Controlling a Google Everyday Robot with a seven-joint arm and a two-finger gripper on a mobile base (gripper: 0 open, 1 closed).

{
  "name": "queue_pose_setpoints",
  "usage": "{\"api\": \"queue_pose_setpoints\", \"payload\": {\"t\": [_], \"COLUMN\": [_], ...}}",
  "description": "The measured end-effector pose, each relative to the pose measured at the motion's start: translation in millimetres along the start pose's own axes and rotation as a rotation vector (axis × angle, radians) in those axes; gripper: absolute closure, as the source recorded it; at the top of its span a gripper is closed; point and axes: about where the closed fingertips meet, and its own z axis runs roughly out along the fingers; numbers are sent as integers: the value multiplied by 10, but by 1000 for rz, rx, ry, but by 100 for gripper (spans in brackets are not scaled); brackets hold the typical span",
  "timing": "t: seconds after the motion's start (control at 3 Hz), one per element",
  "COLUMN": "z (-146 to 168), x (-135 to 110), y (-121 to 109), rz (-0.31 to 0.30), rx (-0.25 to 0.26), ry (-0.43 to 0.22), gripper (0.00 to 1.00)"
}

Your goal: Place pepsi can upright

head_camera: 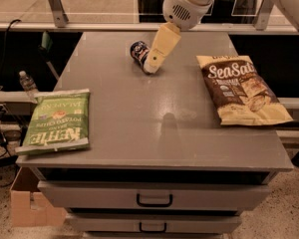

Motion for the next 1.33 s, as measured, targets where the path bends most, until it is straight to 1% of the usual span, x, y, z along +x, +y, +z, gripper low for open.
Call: {"api": "queue_pose_setpoints", "payload": {"t": [0.33, 0.67, 1.0, 1.33], "z": [74, 224, 433, 772], "x": [-123, -362, -649, -821], "y": [-77, -269, -513, -702], "rz": [45, 137, 269, 392], "rx": [14, 61, 104, 111], "ry": [-40, -81, -110, -114], "gripper": [0, 0, 0, 0]}}
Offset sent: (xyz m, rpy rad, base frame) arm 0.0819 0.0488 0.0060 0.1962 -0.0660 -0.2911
